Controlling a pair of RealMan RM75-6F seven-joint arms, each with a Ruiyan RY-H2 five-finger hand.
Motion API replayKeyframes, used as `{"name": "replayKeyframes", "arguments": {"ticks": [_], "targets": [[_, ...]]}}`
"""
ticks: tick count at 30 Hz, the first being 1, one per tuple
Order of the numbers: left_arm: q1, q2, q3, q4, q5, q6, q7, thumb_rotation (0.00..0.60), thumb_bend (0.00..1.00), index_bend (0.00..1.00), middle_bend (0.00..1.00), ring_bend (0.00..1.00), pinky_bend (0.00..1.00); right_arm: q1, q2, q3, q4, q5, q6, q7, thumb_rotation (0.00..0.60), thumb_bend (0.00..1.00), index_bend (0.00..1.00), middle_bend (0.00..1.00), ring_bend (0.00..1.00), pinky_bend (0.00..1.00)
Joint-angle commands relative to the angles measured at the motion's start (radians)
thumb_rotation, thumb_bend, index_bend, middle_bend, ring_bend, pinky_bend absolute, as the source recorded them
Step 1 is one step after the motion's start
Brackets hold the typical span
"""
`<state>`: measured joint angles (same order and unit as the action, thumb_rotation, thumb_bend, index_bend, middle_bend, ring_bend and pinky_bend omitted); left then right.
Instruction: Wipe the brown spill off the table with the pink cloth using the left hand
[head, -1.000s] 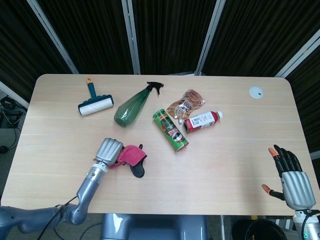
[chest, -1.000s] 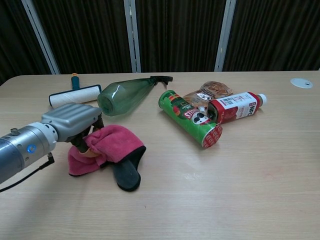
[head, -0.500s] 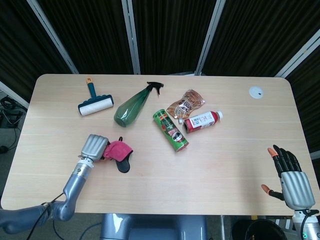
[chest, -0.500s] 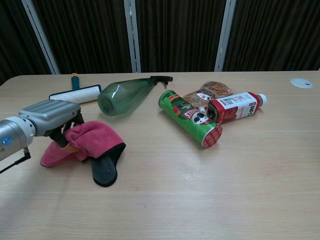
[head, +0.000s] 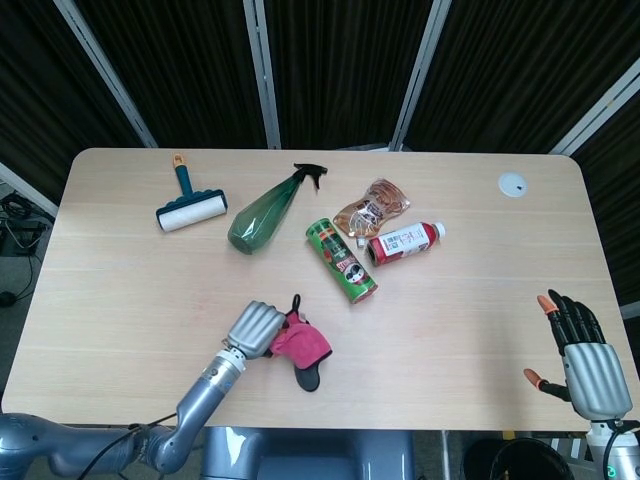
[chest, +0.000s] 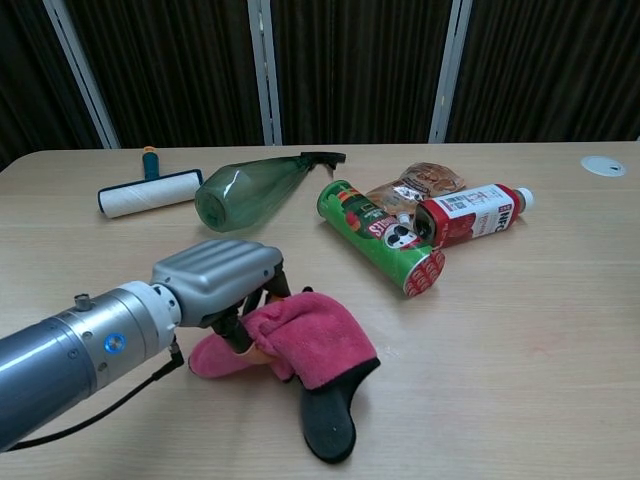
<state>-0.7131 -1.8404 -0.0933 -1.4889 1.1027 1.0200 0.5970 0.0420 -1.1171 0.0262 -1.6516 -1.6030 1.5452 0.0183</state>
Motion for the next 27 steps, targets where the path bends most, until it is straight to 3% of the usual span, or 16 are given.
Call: {"name": "replayKeyframes", "arguments": {"ticks": [1, 12, 27], "targets": [[-0.015, -0.028, 0.007, -0.022, 0.008, -0.004, 0.031, 0.6, 0.46, 0.85, 0.63, 0.54, 0.56, 0.0, 0.001, -0.001, -0.001, -0.005, 0.002, -0.001, 0.6, 0.0, 0.0, 0.0, 0.0, 0.07], [-0.012, -0.035, 0.015, -0.006, -0.025, 0.012, 0.092, 0.6, 0.46, 0.85, 0.63, 0.54, 0.56, -0.005, 0.005, -0.004, -0.003, -0.007, 0.007, -0.001, 0.6, 0.0, 0.0, 0.0, 0.0, 0.07], [0.056, 0.194, -0.019, 0.096, -0.091, 0.05, 0.031, 0.6, 0.46, 0.84, 0.62, 0.54, 0.55, -0.005, -0.001, -0.005, -0.006, -0.007, 0.003, -0.02, 0.6, 0.0, 0.0, 0.0, 0.0, 0.07]]}}
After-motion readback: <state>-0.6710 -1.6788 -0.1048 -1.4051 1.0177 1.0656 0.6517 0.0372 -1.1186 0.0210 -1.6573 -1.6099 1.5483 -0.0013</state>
